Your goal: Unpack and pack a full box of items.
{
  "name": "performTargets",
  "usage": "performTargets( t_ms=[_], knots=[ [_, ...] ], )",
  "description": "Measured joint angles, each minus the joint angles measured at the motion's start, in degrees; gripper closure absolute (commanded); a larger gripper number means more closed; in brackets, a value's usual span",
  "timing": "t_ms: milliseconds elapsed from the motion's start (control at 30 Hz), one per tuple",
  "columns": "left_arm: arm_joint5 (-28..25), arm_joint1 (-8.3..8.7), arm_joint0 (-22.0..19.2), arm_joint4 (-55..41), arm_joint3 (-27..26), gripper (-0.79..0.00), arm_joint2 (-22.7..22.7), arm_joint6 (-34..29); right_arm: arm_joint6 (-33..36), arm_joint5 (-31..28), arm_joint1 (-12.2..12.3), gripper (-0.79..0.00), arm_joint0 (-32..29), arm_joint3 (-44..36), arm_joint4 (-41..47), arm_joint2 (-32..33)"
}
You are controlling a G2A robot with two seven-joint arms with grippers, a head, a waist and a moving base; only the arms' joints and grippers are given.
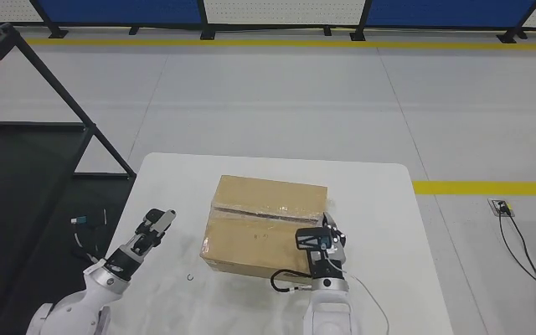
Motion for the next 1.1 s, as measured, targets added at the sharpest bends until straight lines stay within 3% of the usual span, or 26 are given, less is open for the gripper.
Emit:
performTargets(
  t_ms=[67,133,1100],
  knots=[
    [-0.04,0.02,-0.06,-0.02,0.01,-0.785,0.04,-0.13,0.4,0.03,-0.08,0.0,-0.04,-0.23,0.17,0.1],
    [-0.14,0.03,-0.13,-0.07,0.05,-0.785,0.1,-0.19,0.38,0.22,-0.13,-0.172,-0.35,-0.63,0.46,0.24],
    [-0.2,0.2,-0.28,0.3,-0.07,-0.785,0.69,-0.3,-1.63,1.74,-0.68,-0.332,-4.15,-4.41,2.66,1.63]
  ],
)
